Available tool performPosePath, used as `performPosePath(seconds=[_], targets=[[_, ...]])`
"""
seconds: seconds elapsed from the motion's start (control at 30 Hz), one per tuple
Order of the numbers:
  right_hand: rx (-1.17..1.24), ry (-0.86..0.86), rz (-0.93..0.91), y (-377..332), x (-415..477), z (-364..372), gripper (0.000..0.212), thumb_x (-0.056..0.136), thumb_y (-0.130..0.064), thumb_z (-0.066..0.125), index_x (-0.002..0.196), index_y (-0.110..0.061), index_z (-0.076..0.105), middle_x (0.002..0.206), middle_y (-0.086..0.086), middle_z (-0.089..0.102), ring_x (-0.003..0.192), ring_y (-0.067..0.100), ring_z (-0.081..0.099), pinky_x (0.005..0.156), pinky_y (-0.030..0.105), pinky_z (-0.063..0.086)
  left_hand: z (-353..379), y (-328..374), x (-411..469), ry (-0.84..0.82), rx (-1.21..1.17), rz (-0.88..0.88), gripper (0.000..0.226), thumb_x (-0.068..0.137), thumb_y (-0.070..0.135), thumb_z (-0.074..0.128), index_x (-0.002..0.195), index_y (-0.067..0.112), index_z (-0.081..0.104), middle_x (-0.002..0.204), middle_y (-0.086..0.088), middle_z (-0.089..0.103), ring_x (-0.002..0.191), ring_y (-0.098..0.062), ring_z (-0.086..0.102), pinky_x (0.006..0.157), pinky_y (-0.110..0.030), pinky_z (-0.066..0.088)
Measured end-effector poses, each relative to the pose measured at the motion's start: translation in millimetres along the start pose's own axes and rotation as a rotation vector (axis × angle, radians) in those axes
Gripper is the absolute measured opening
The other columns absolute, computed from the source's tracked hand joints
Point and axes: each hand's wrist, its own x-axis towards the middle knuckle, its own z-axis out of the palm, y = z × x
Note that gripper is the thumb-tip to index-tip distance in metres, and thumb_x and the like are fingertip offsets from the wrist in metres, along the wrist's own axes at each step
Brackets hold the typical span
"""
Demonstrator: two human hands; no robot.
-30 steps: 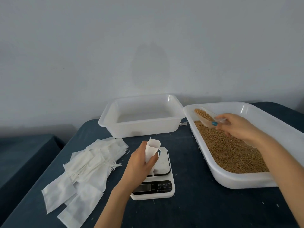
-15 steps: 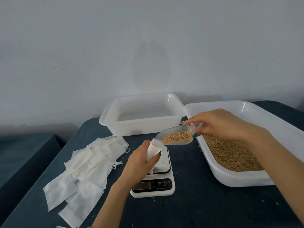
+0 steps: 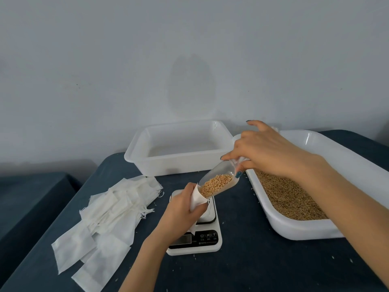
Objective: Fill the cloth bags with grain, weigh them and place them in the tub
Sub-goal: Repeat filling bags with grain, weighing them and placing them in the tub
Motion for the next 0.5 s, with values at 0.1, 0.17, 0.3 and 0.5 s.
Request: performPosePath(seconds=[0.1, 0.17, 0.3, 0.5], targets=[[-0.021, 0.033, -0.015, 0, 1, -4, 0.045, 0.084, -0.057, 0.06, 0.128, -0.05, 0.055, 0.102, -0.018, 0.065, 0.105, 0.009, 0.053, 0.118, 0.041, 0.006, 1, 0, 0, -0.003, -0.052, -0.002, 0.029, 0.09, 0.032, 0.064, 0.113, 0.037, 0.047, 0.09, 0.026, 0.058, 0.087, 0.009, 0.058, 0.064, -0.007, 0.044], [-0.039, 0.047, -0.025, 0, 2, -7, 0.044, 0.084, -0.056, 0.061, 0.128, -0.05, 0.056, 0.101, -0.017, 0.066, 0.104, 0.009, 0.053, 0.118, 0.041, 0.005, 2, 0, -1, -0.003, -0.076, 0.008, 0.028, 0.09, 0.032, 0.064, 0.113, 0.034, 0.048, 0.087, 0.03, 0.059, 0.085, 0.008, 0.058, 0.063, -0.007, 0.044], [-0.103, 0.064, -0.034, -2, 2, -13, 0.043, 0.086, -0.056, 0.06, 0.129, -0.051, 0.055, 0.1, -0.017, 0.066, 0.106, 0.01, 0.054, 0.118, 0.043, 0.005, 1, 3, -1, -0.013, -0.109, 0.028, 0.021, 0.092, 0.032, 0.061, 0.107, 0.037, 0.048, 0.093, 0.041, 0.054, 0.083, 0.007, 0.058, 0.062, -0.007, 0.044], [-0.116, 0.08, -0.019, 0, -2, -15, 0.045, 0.085, -0.059, 0.058, 0.129, -0.052, 0.054, 0.101, -0.016, 0.067, 0.107, 0.011, 0.053, 0.118, 0.041, 0.006, 1, 4, -2, -0.012, -0.148, 0.018, 0.019, 0.093, 0.029, 0.057, 0.104, 0.04, 0.047, 0.091, 0.032, 0.059, 0.077, -0.001, 0.06, 0.061, -0.012, 0.047]])
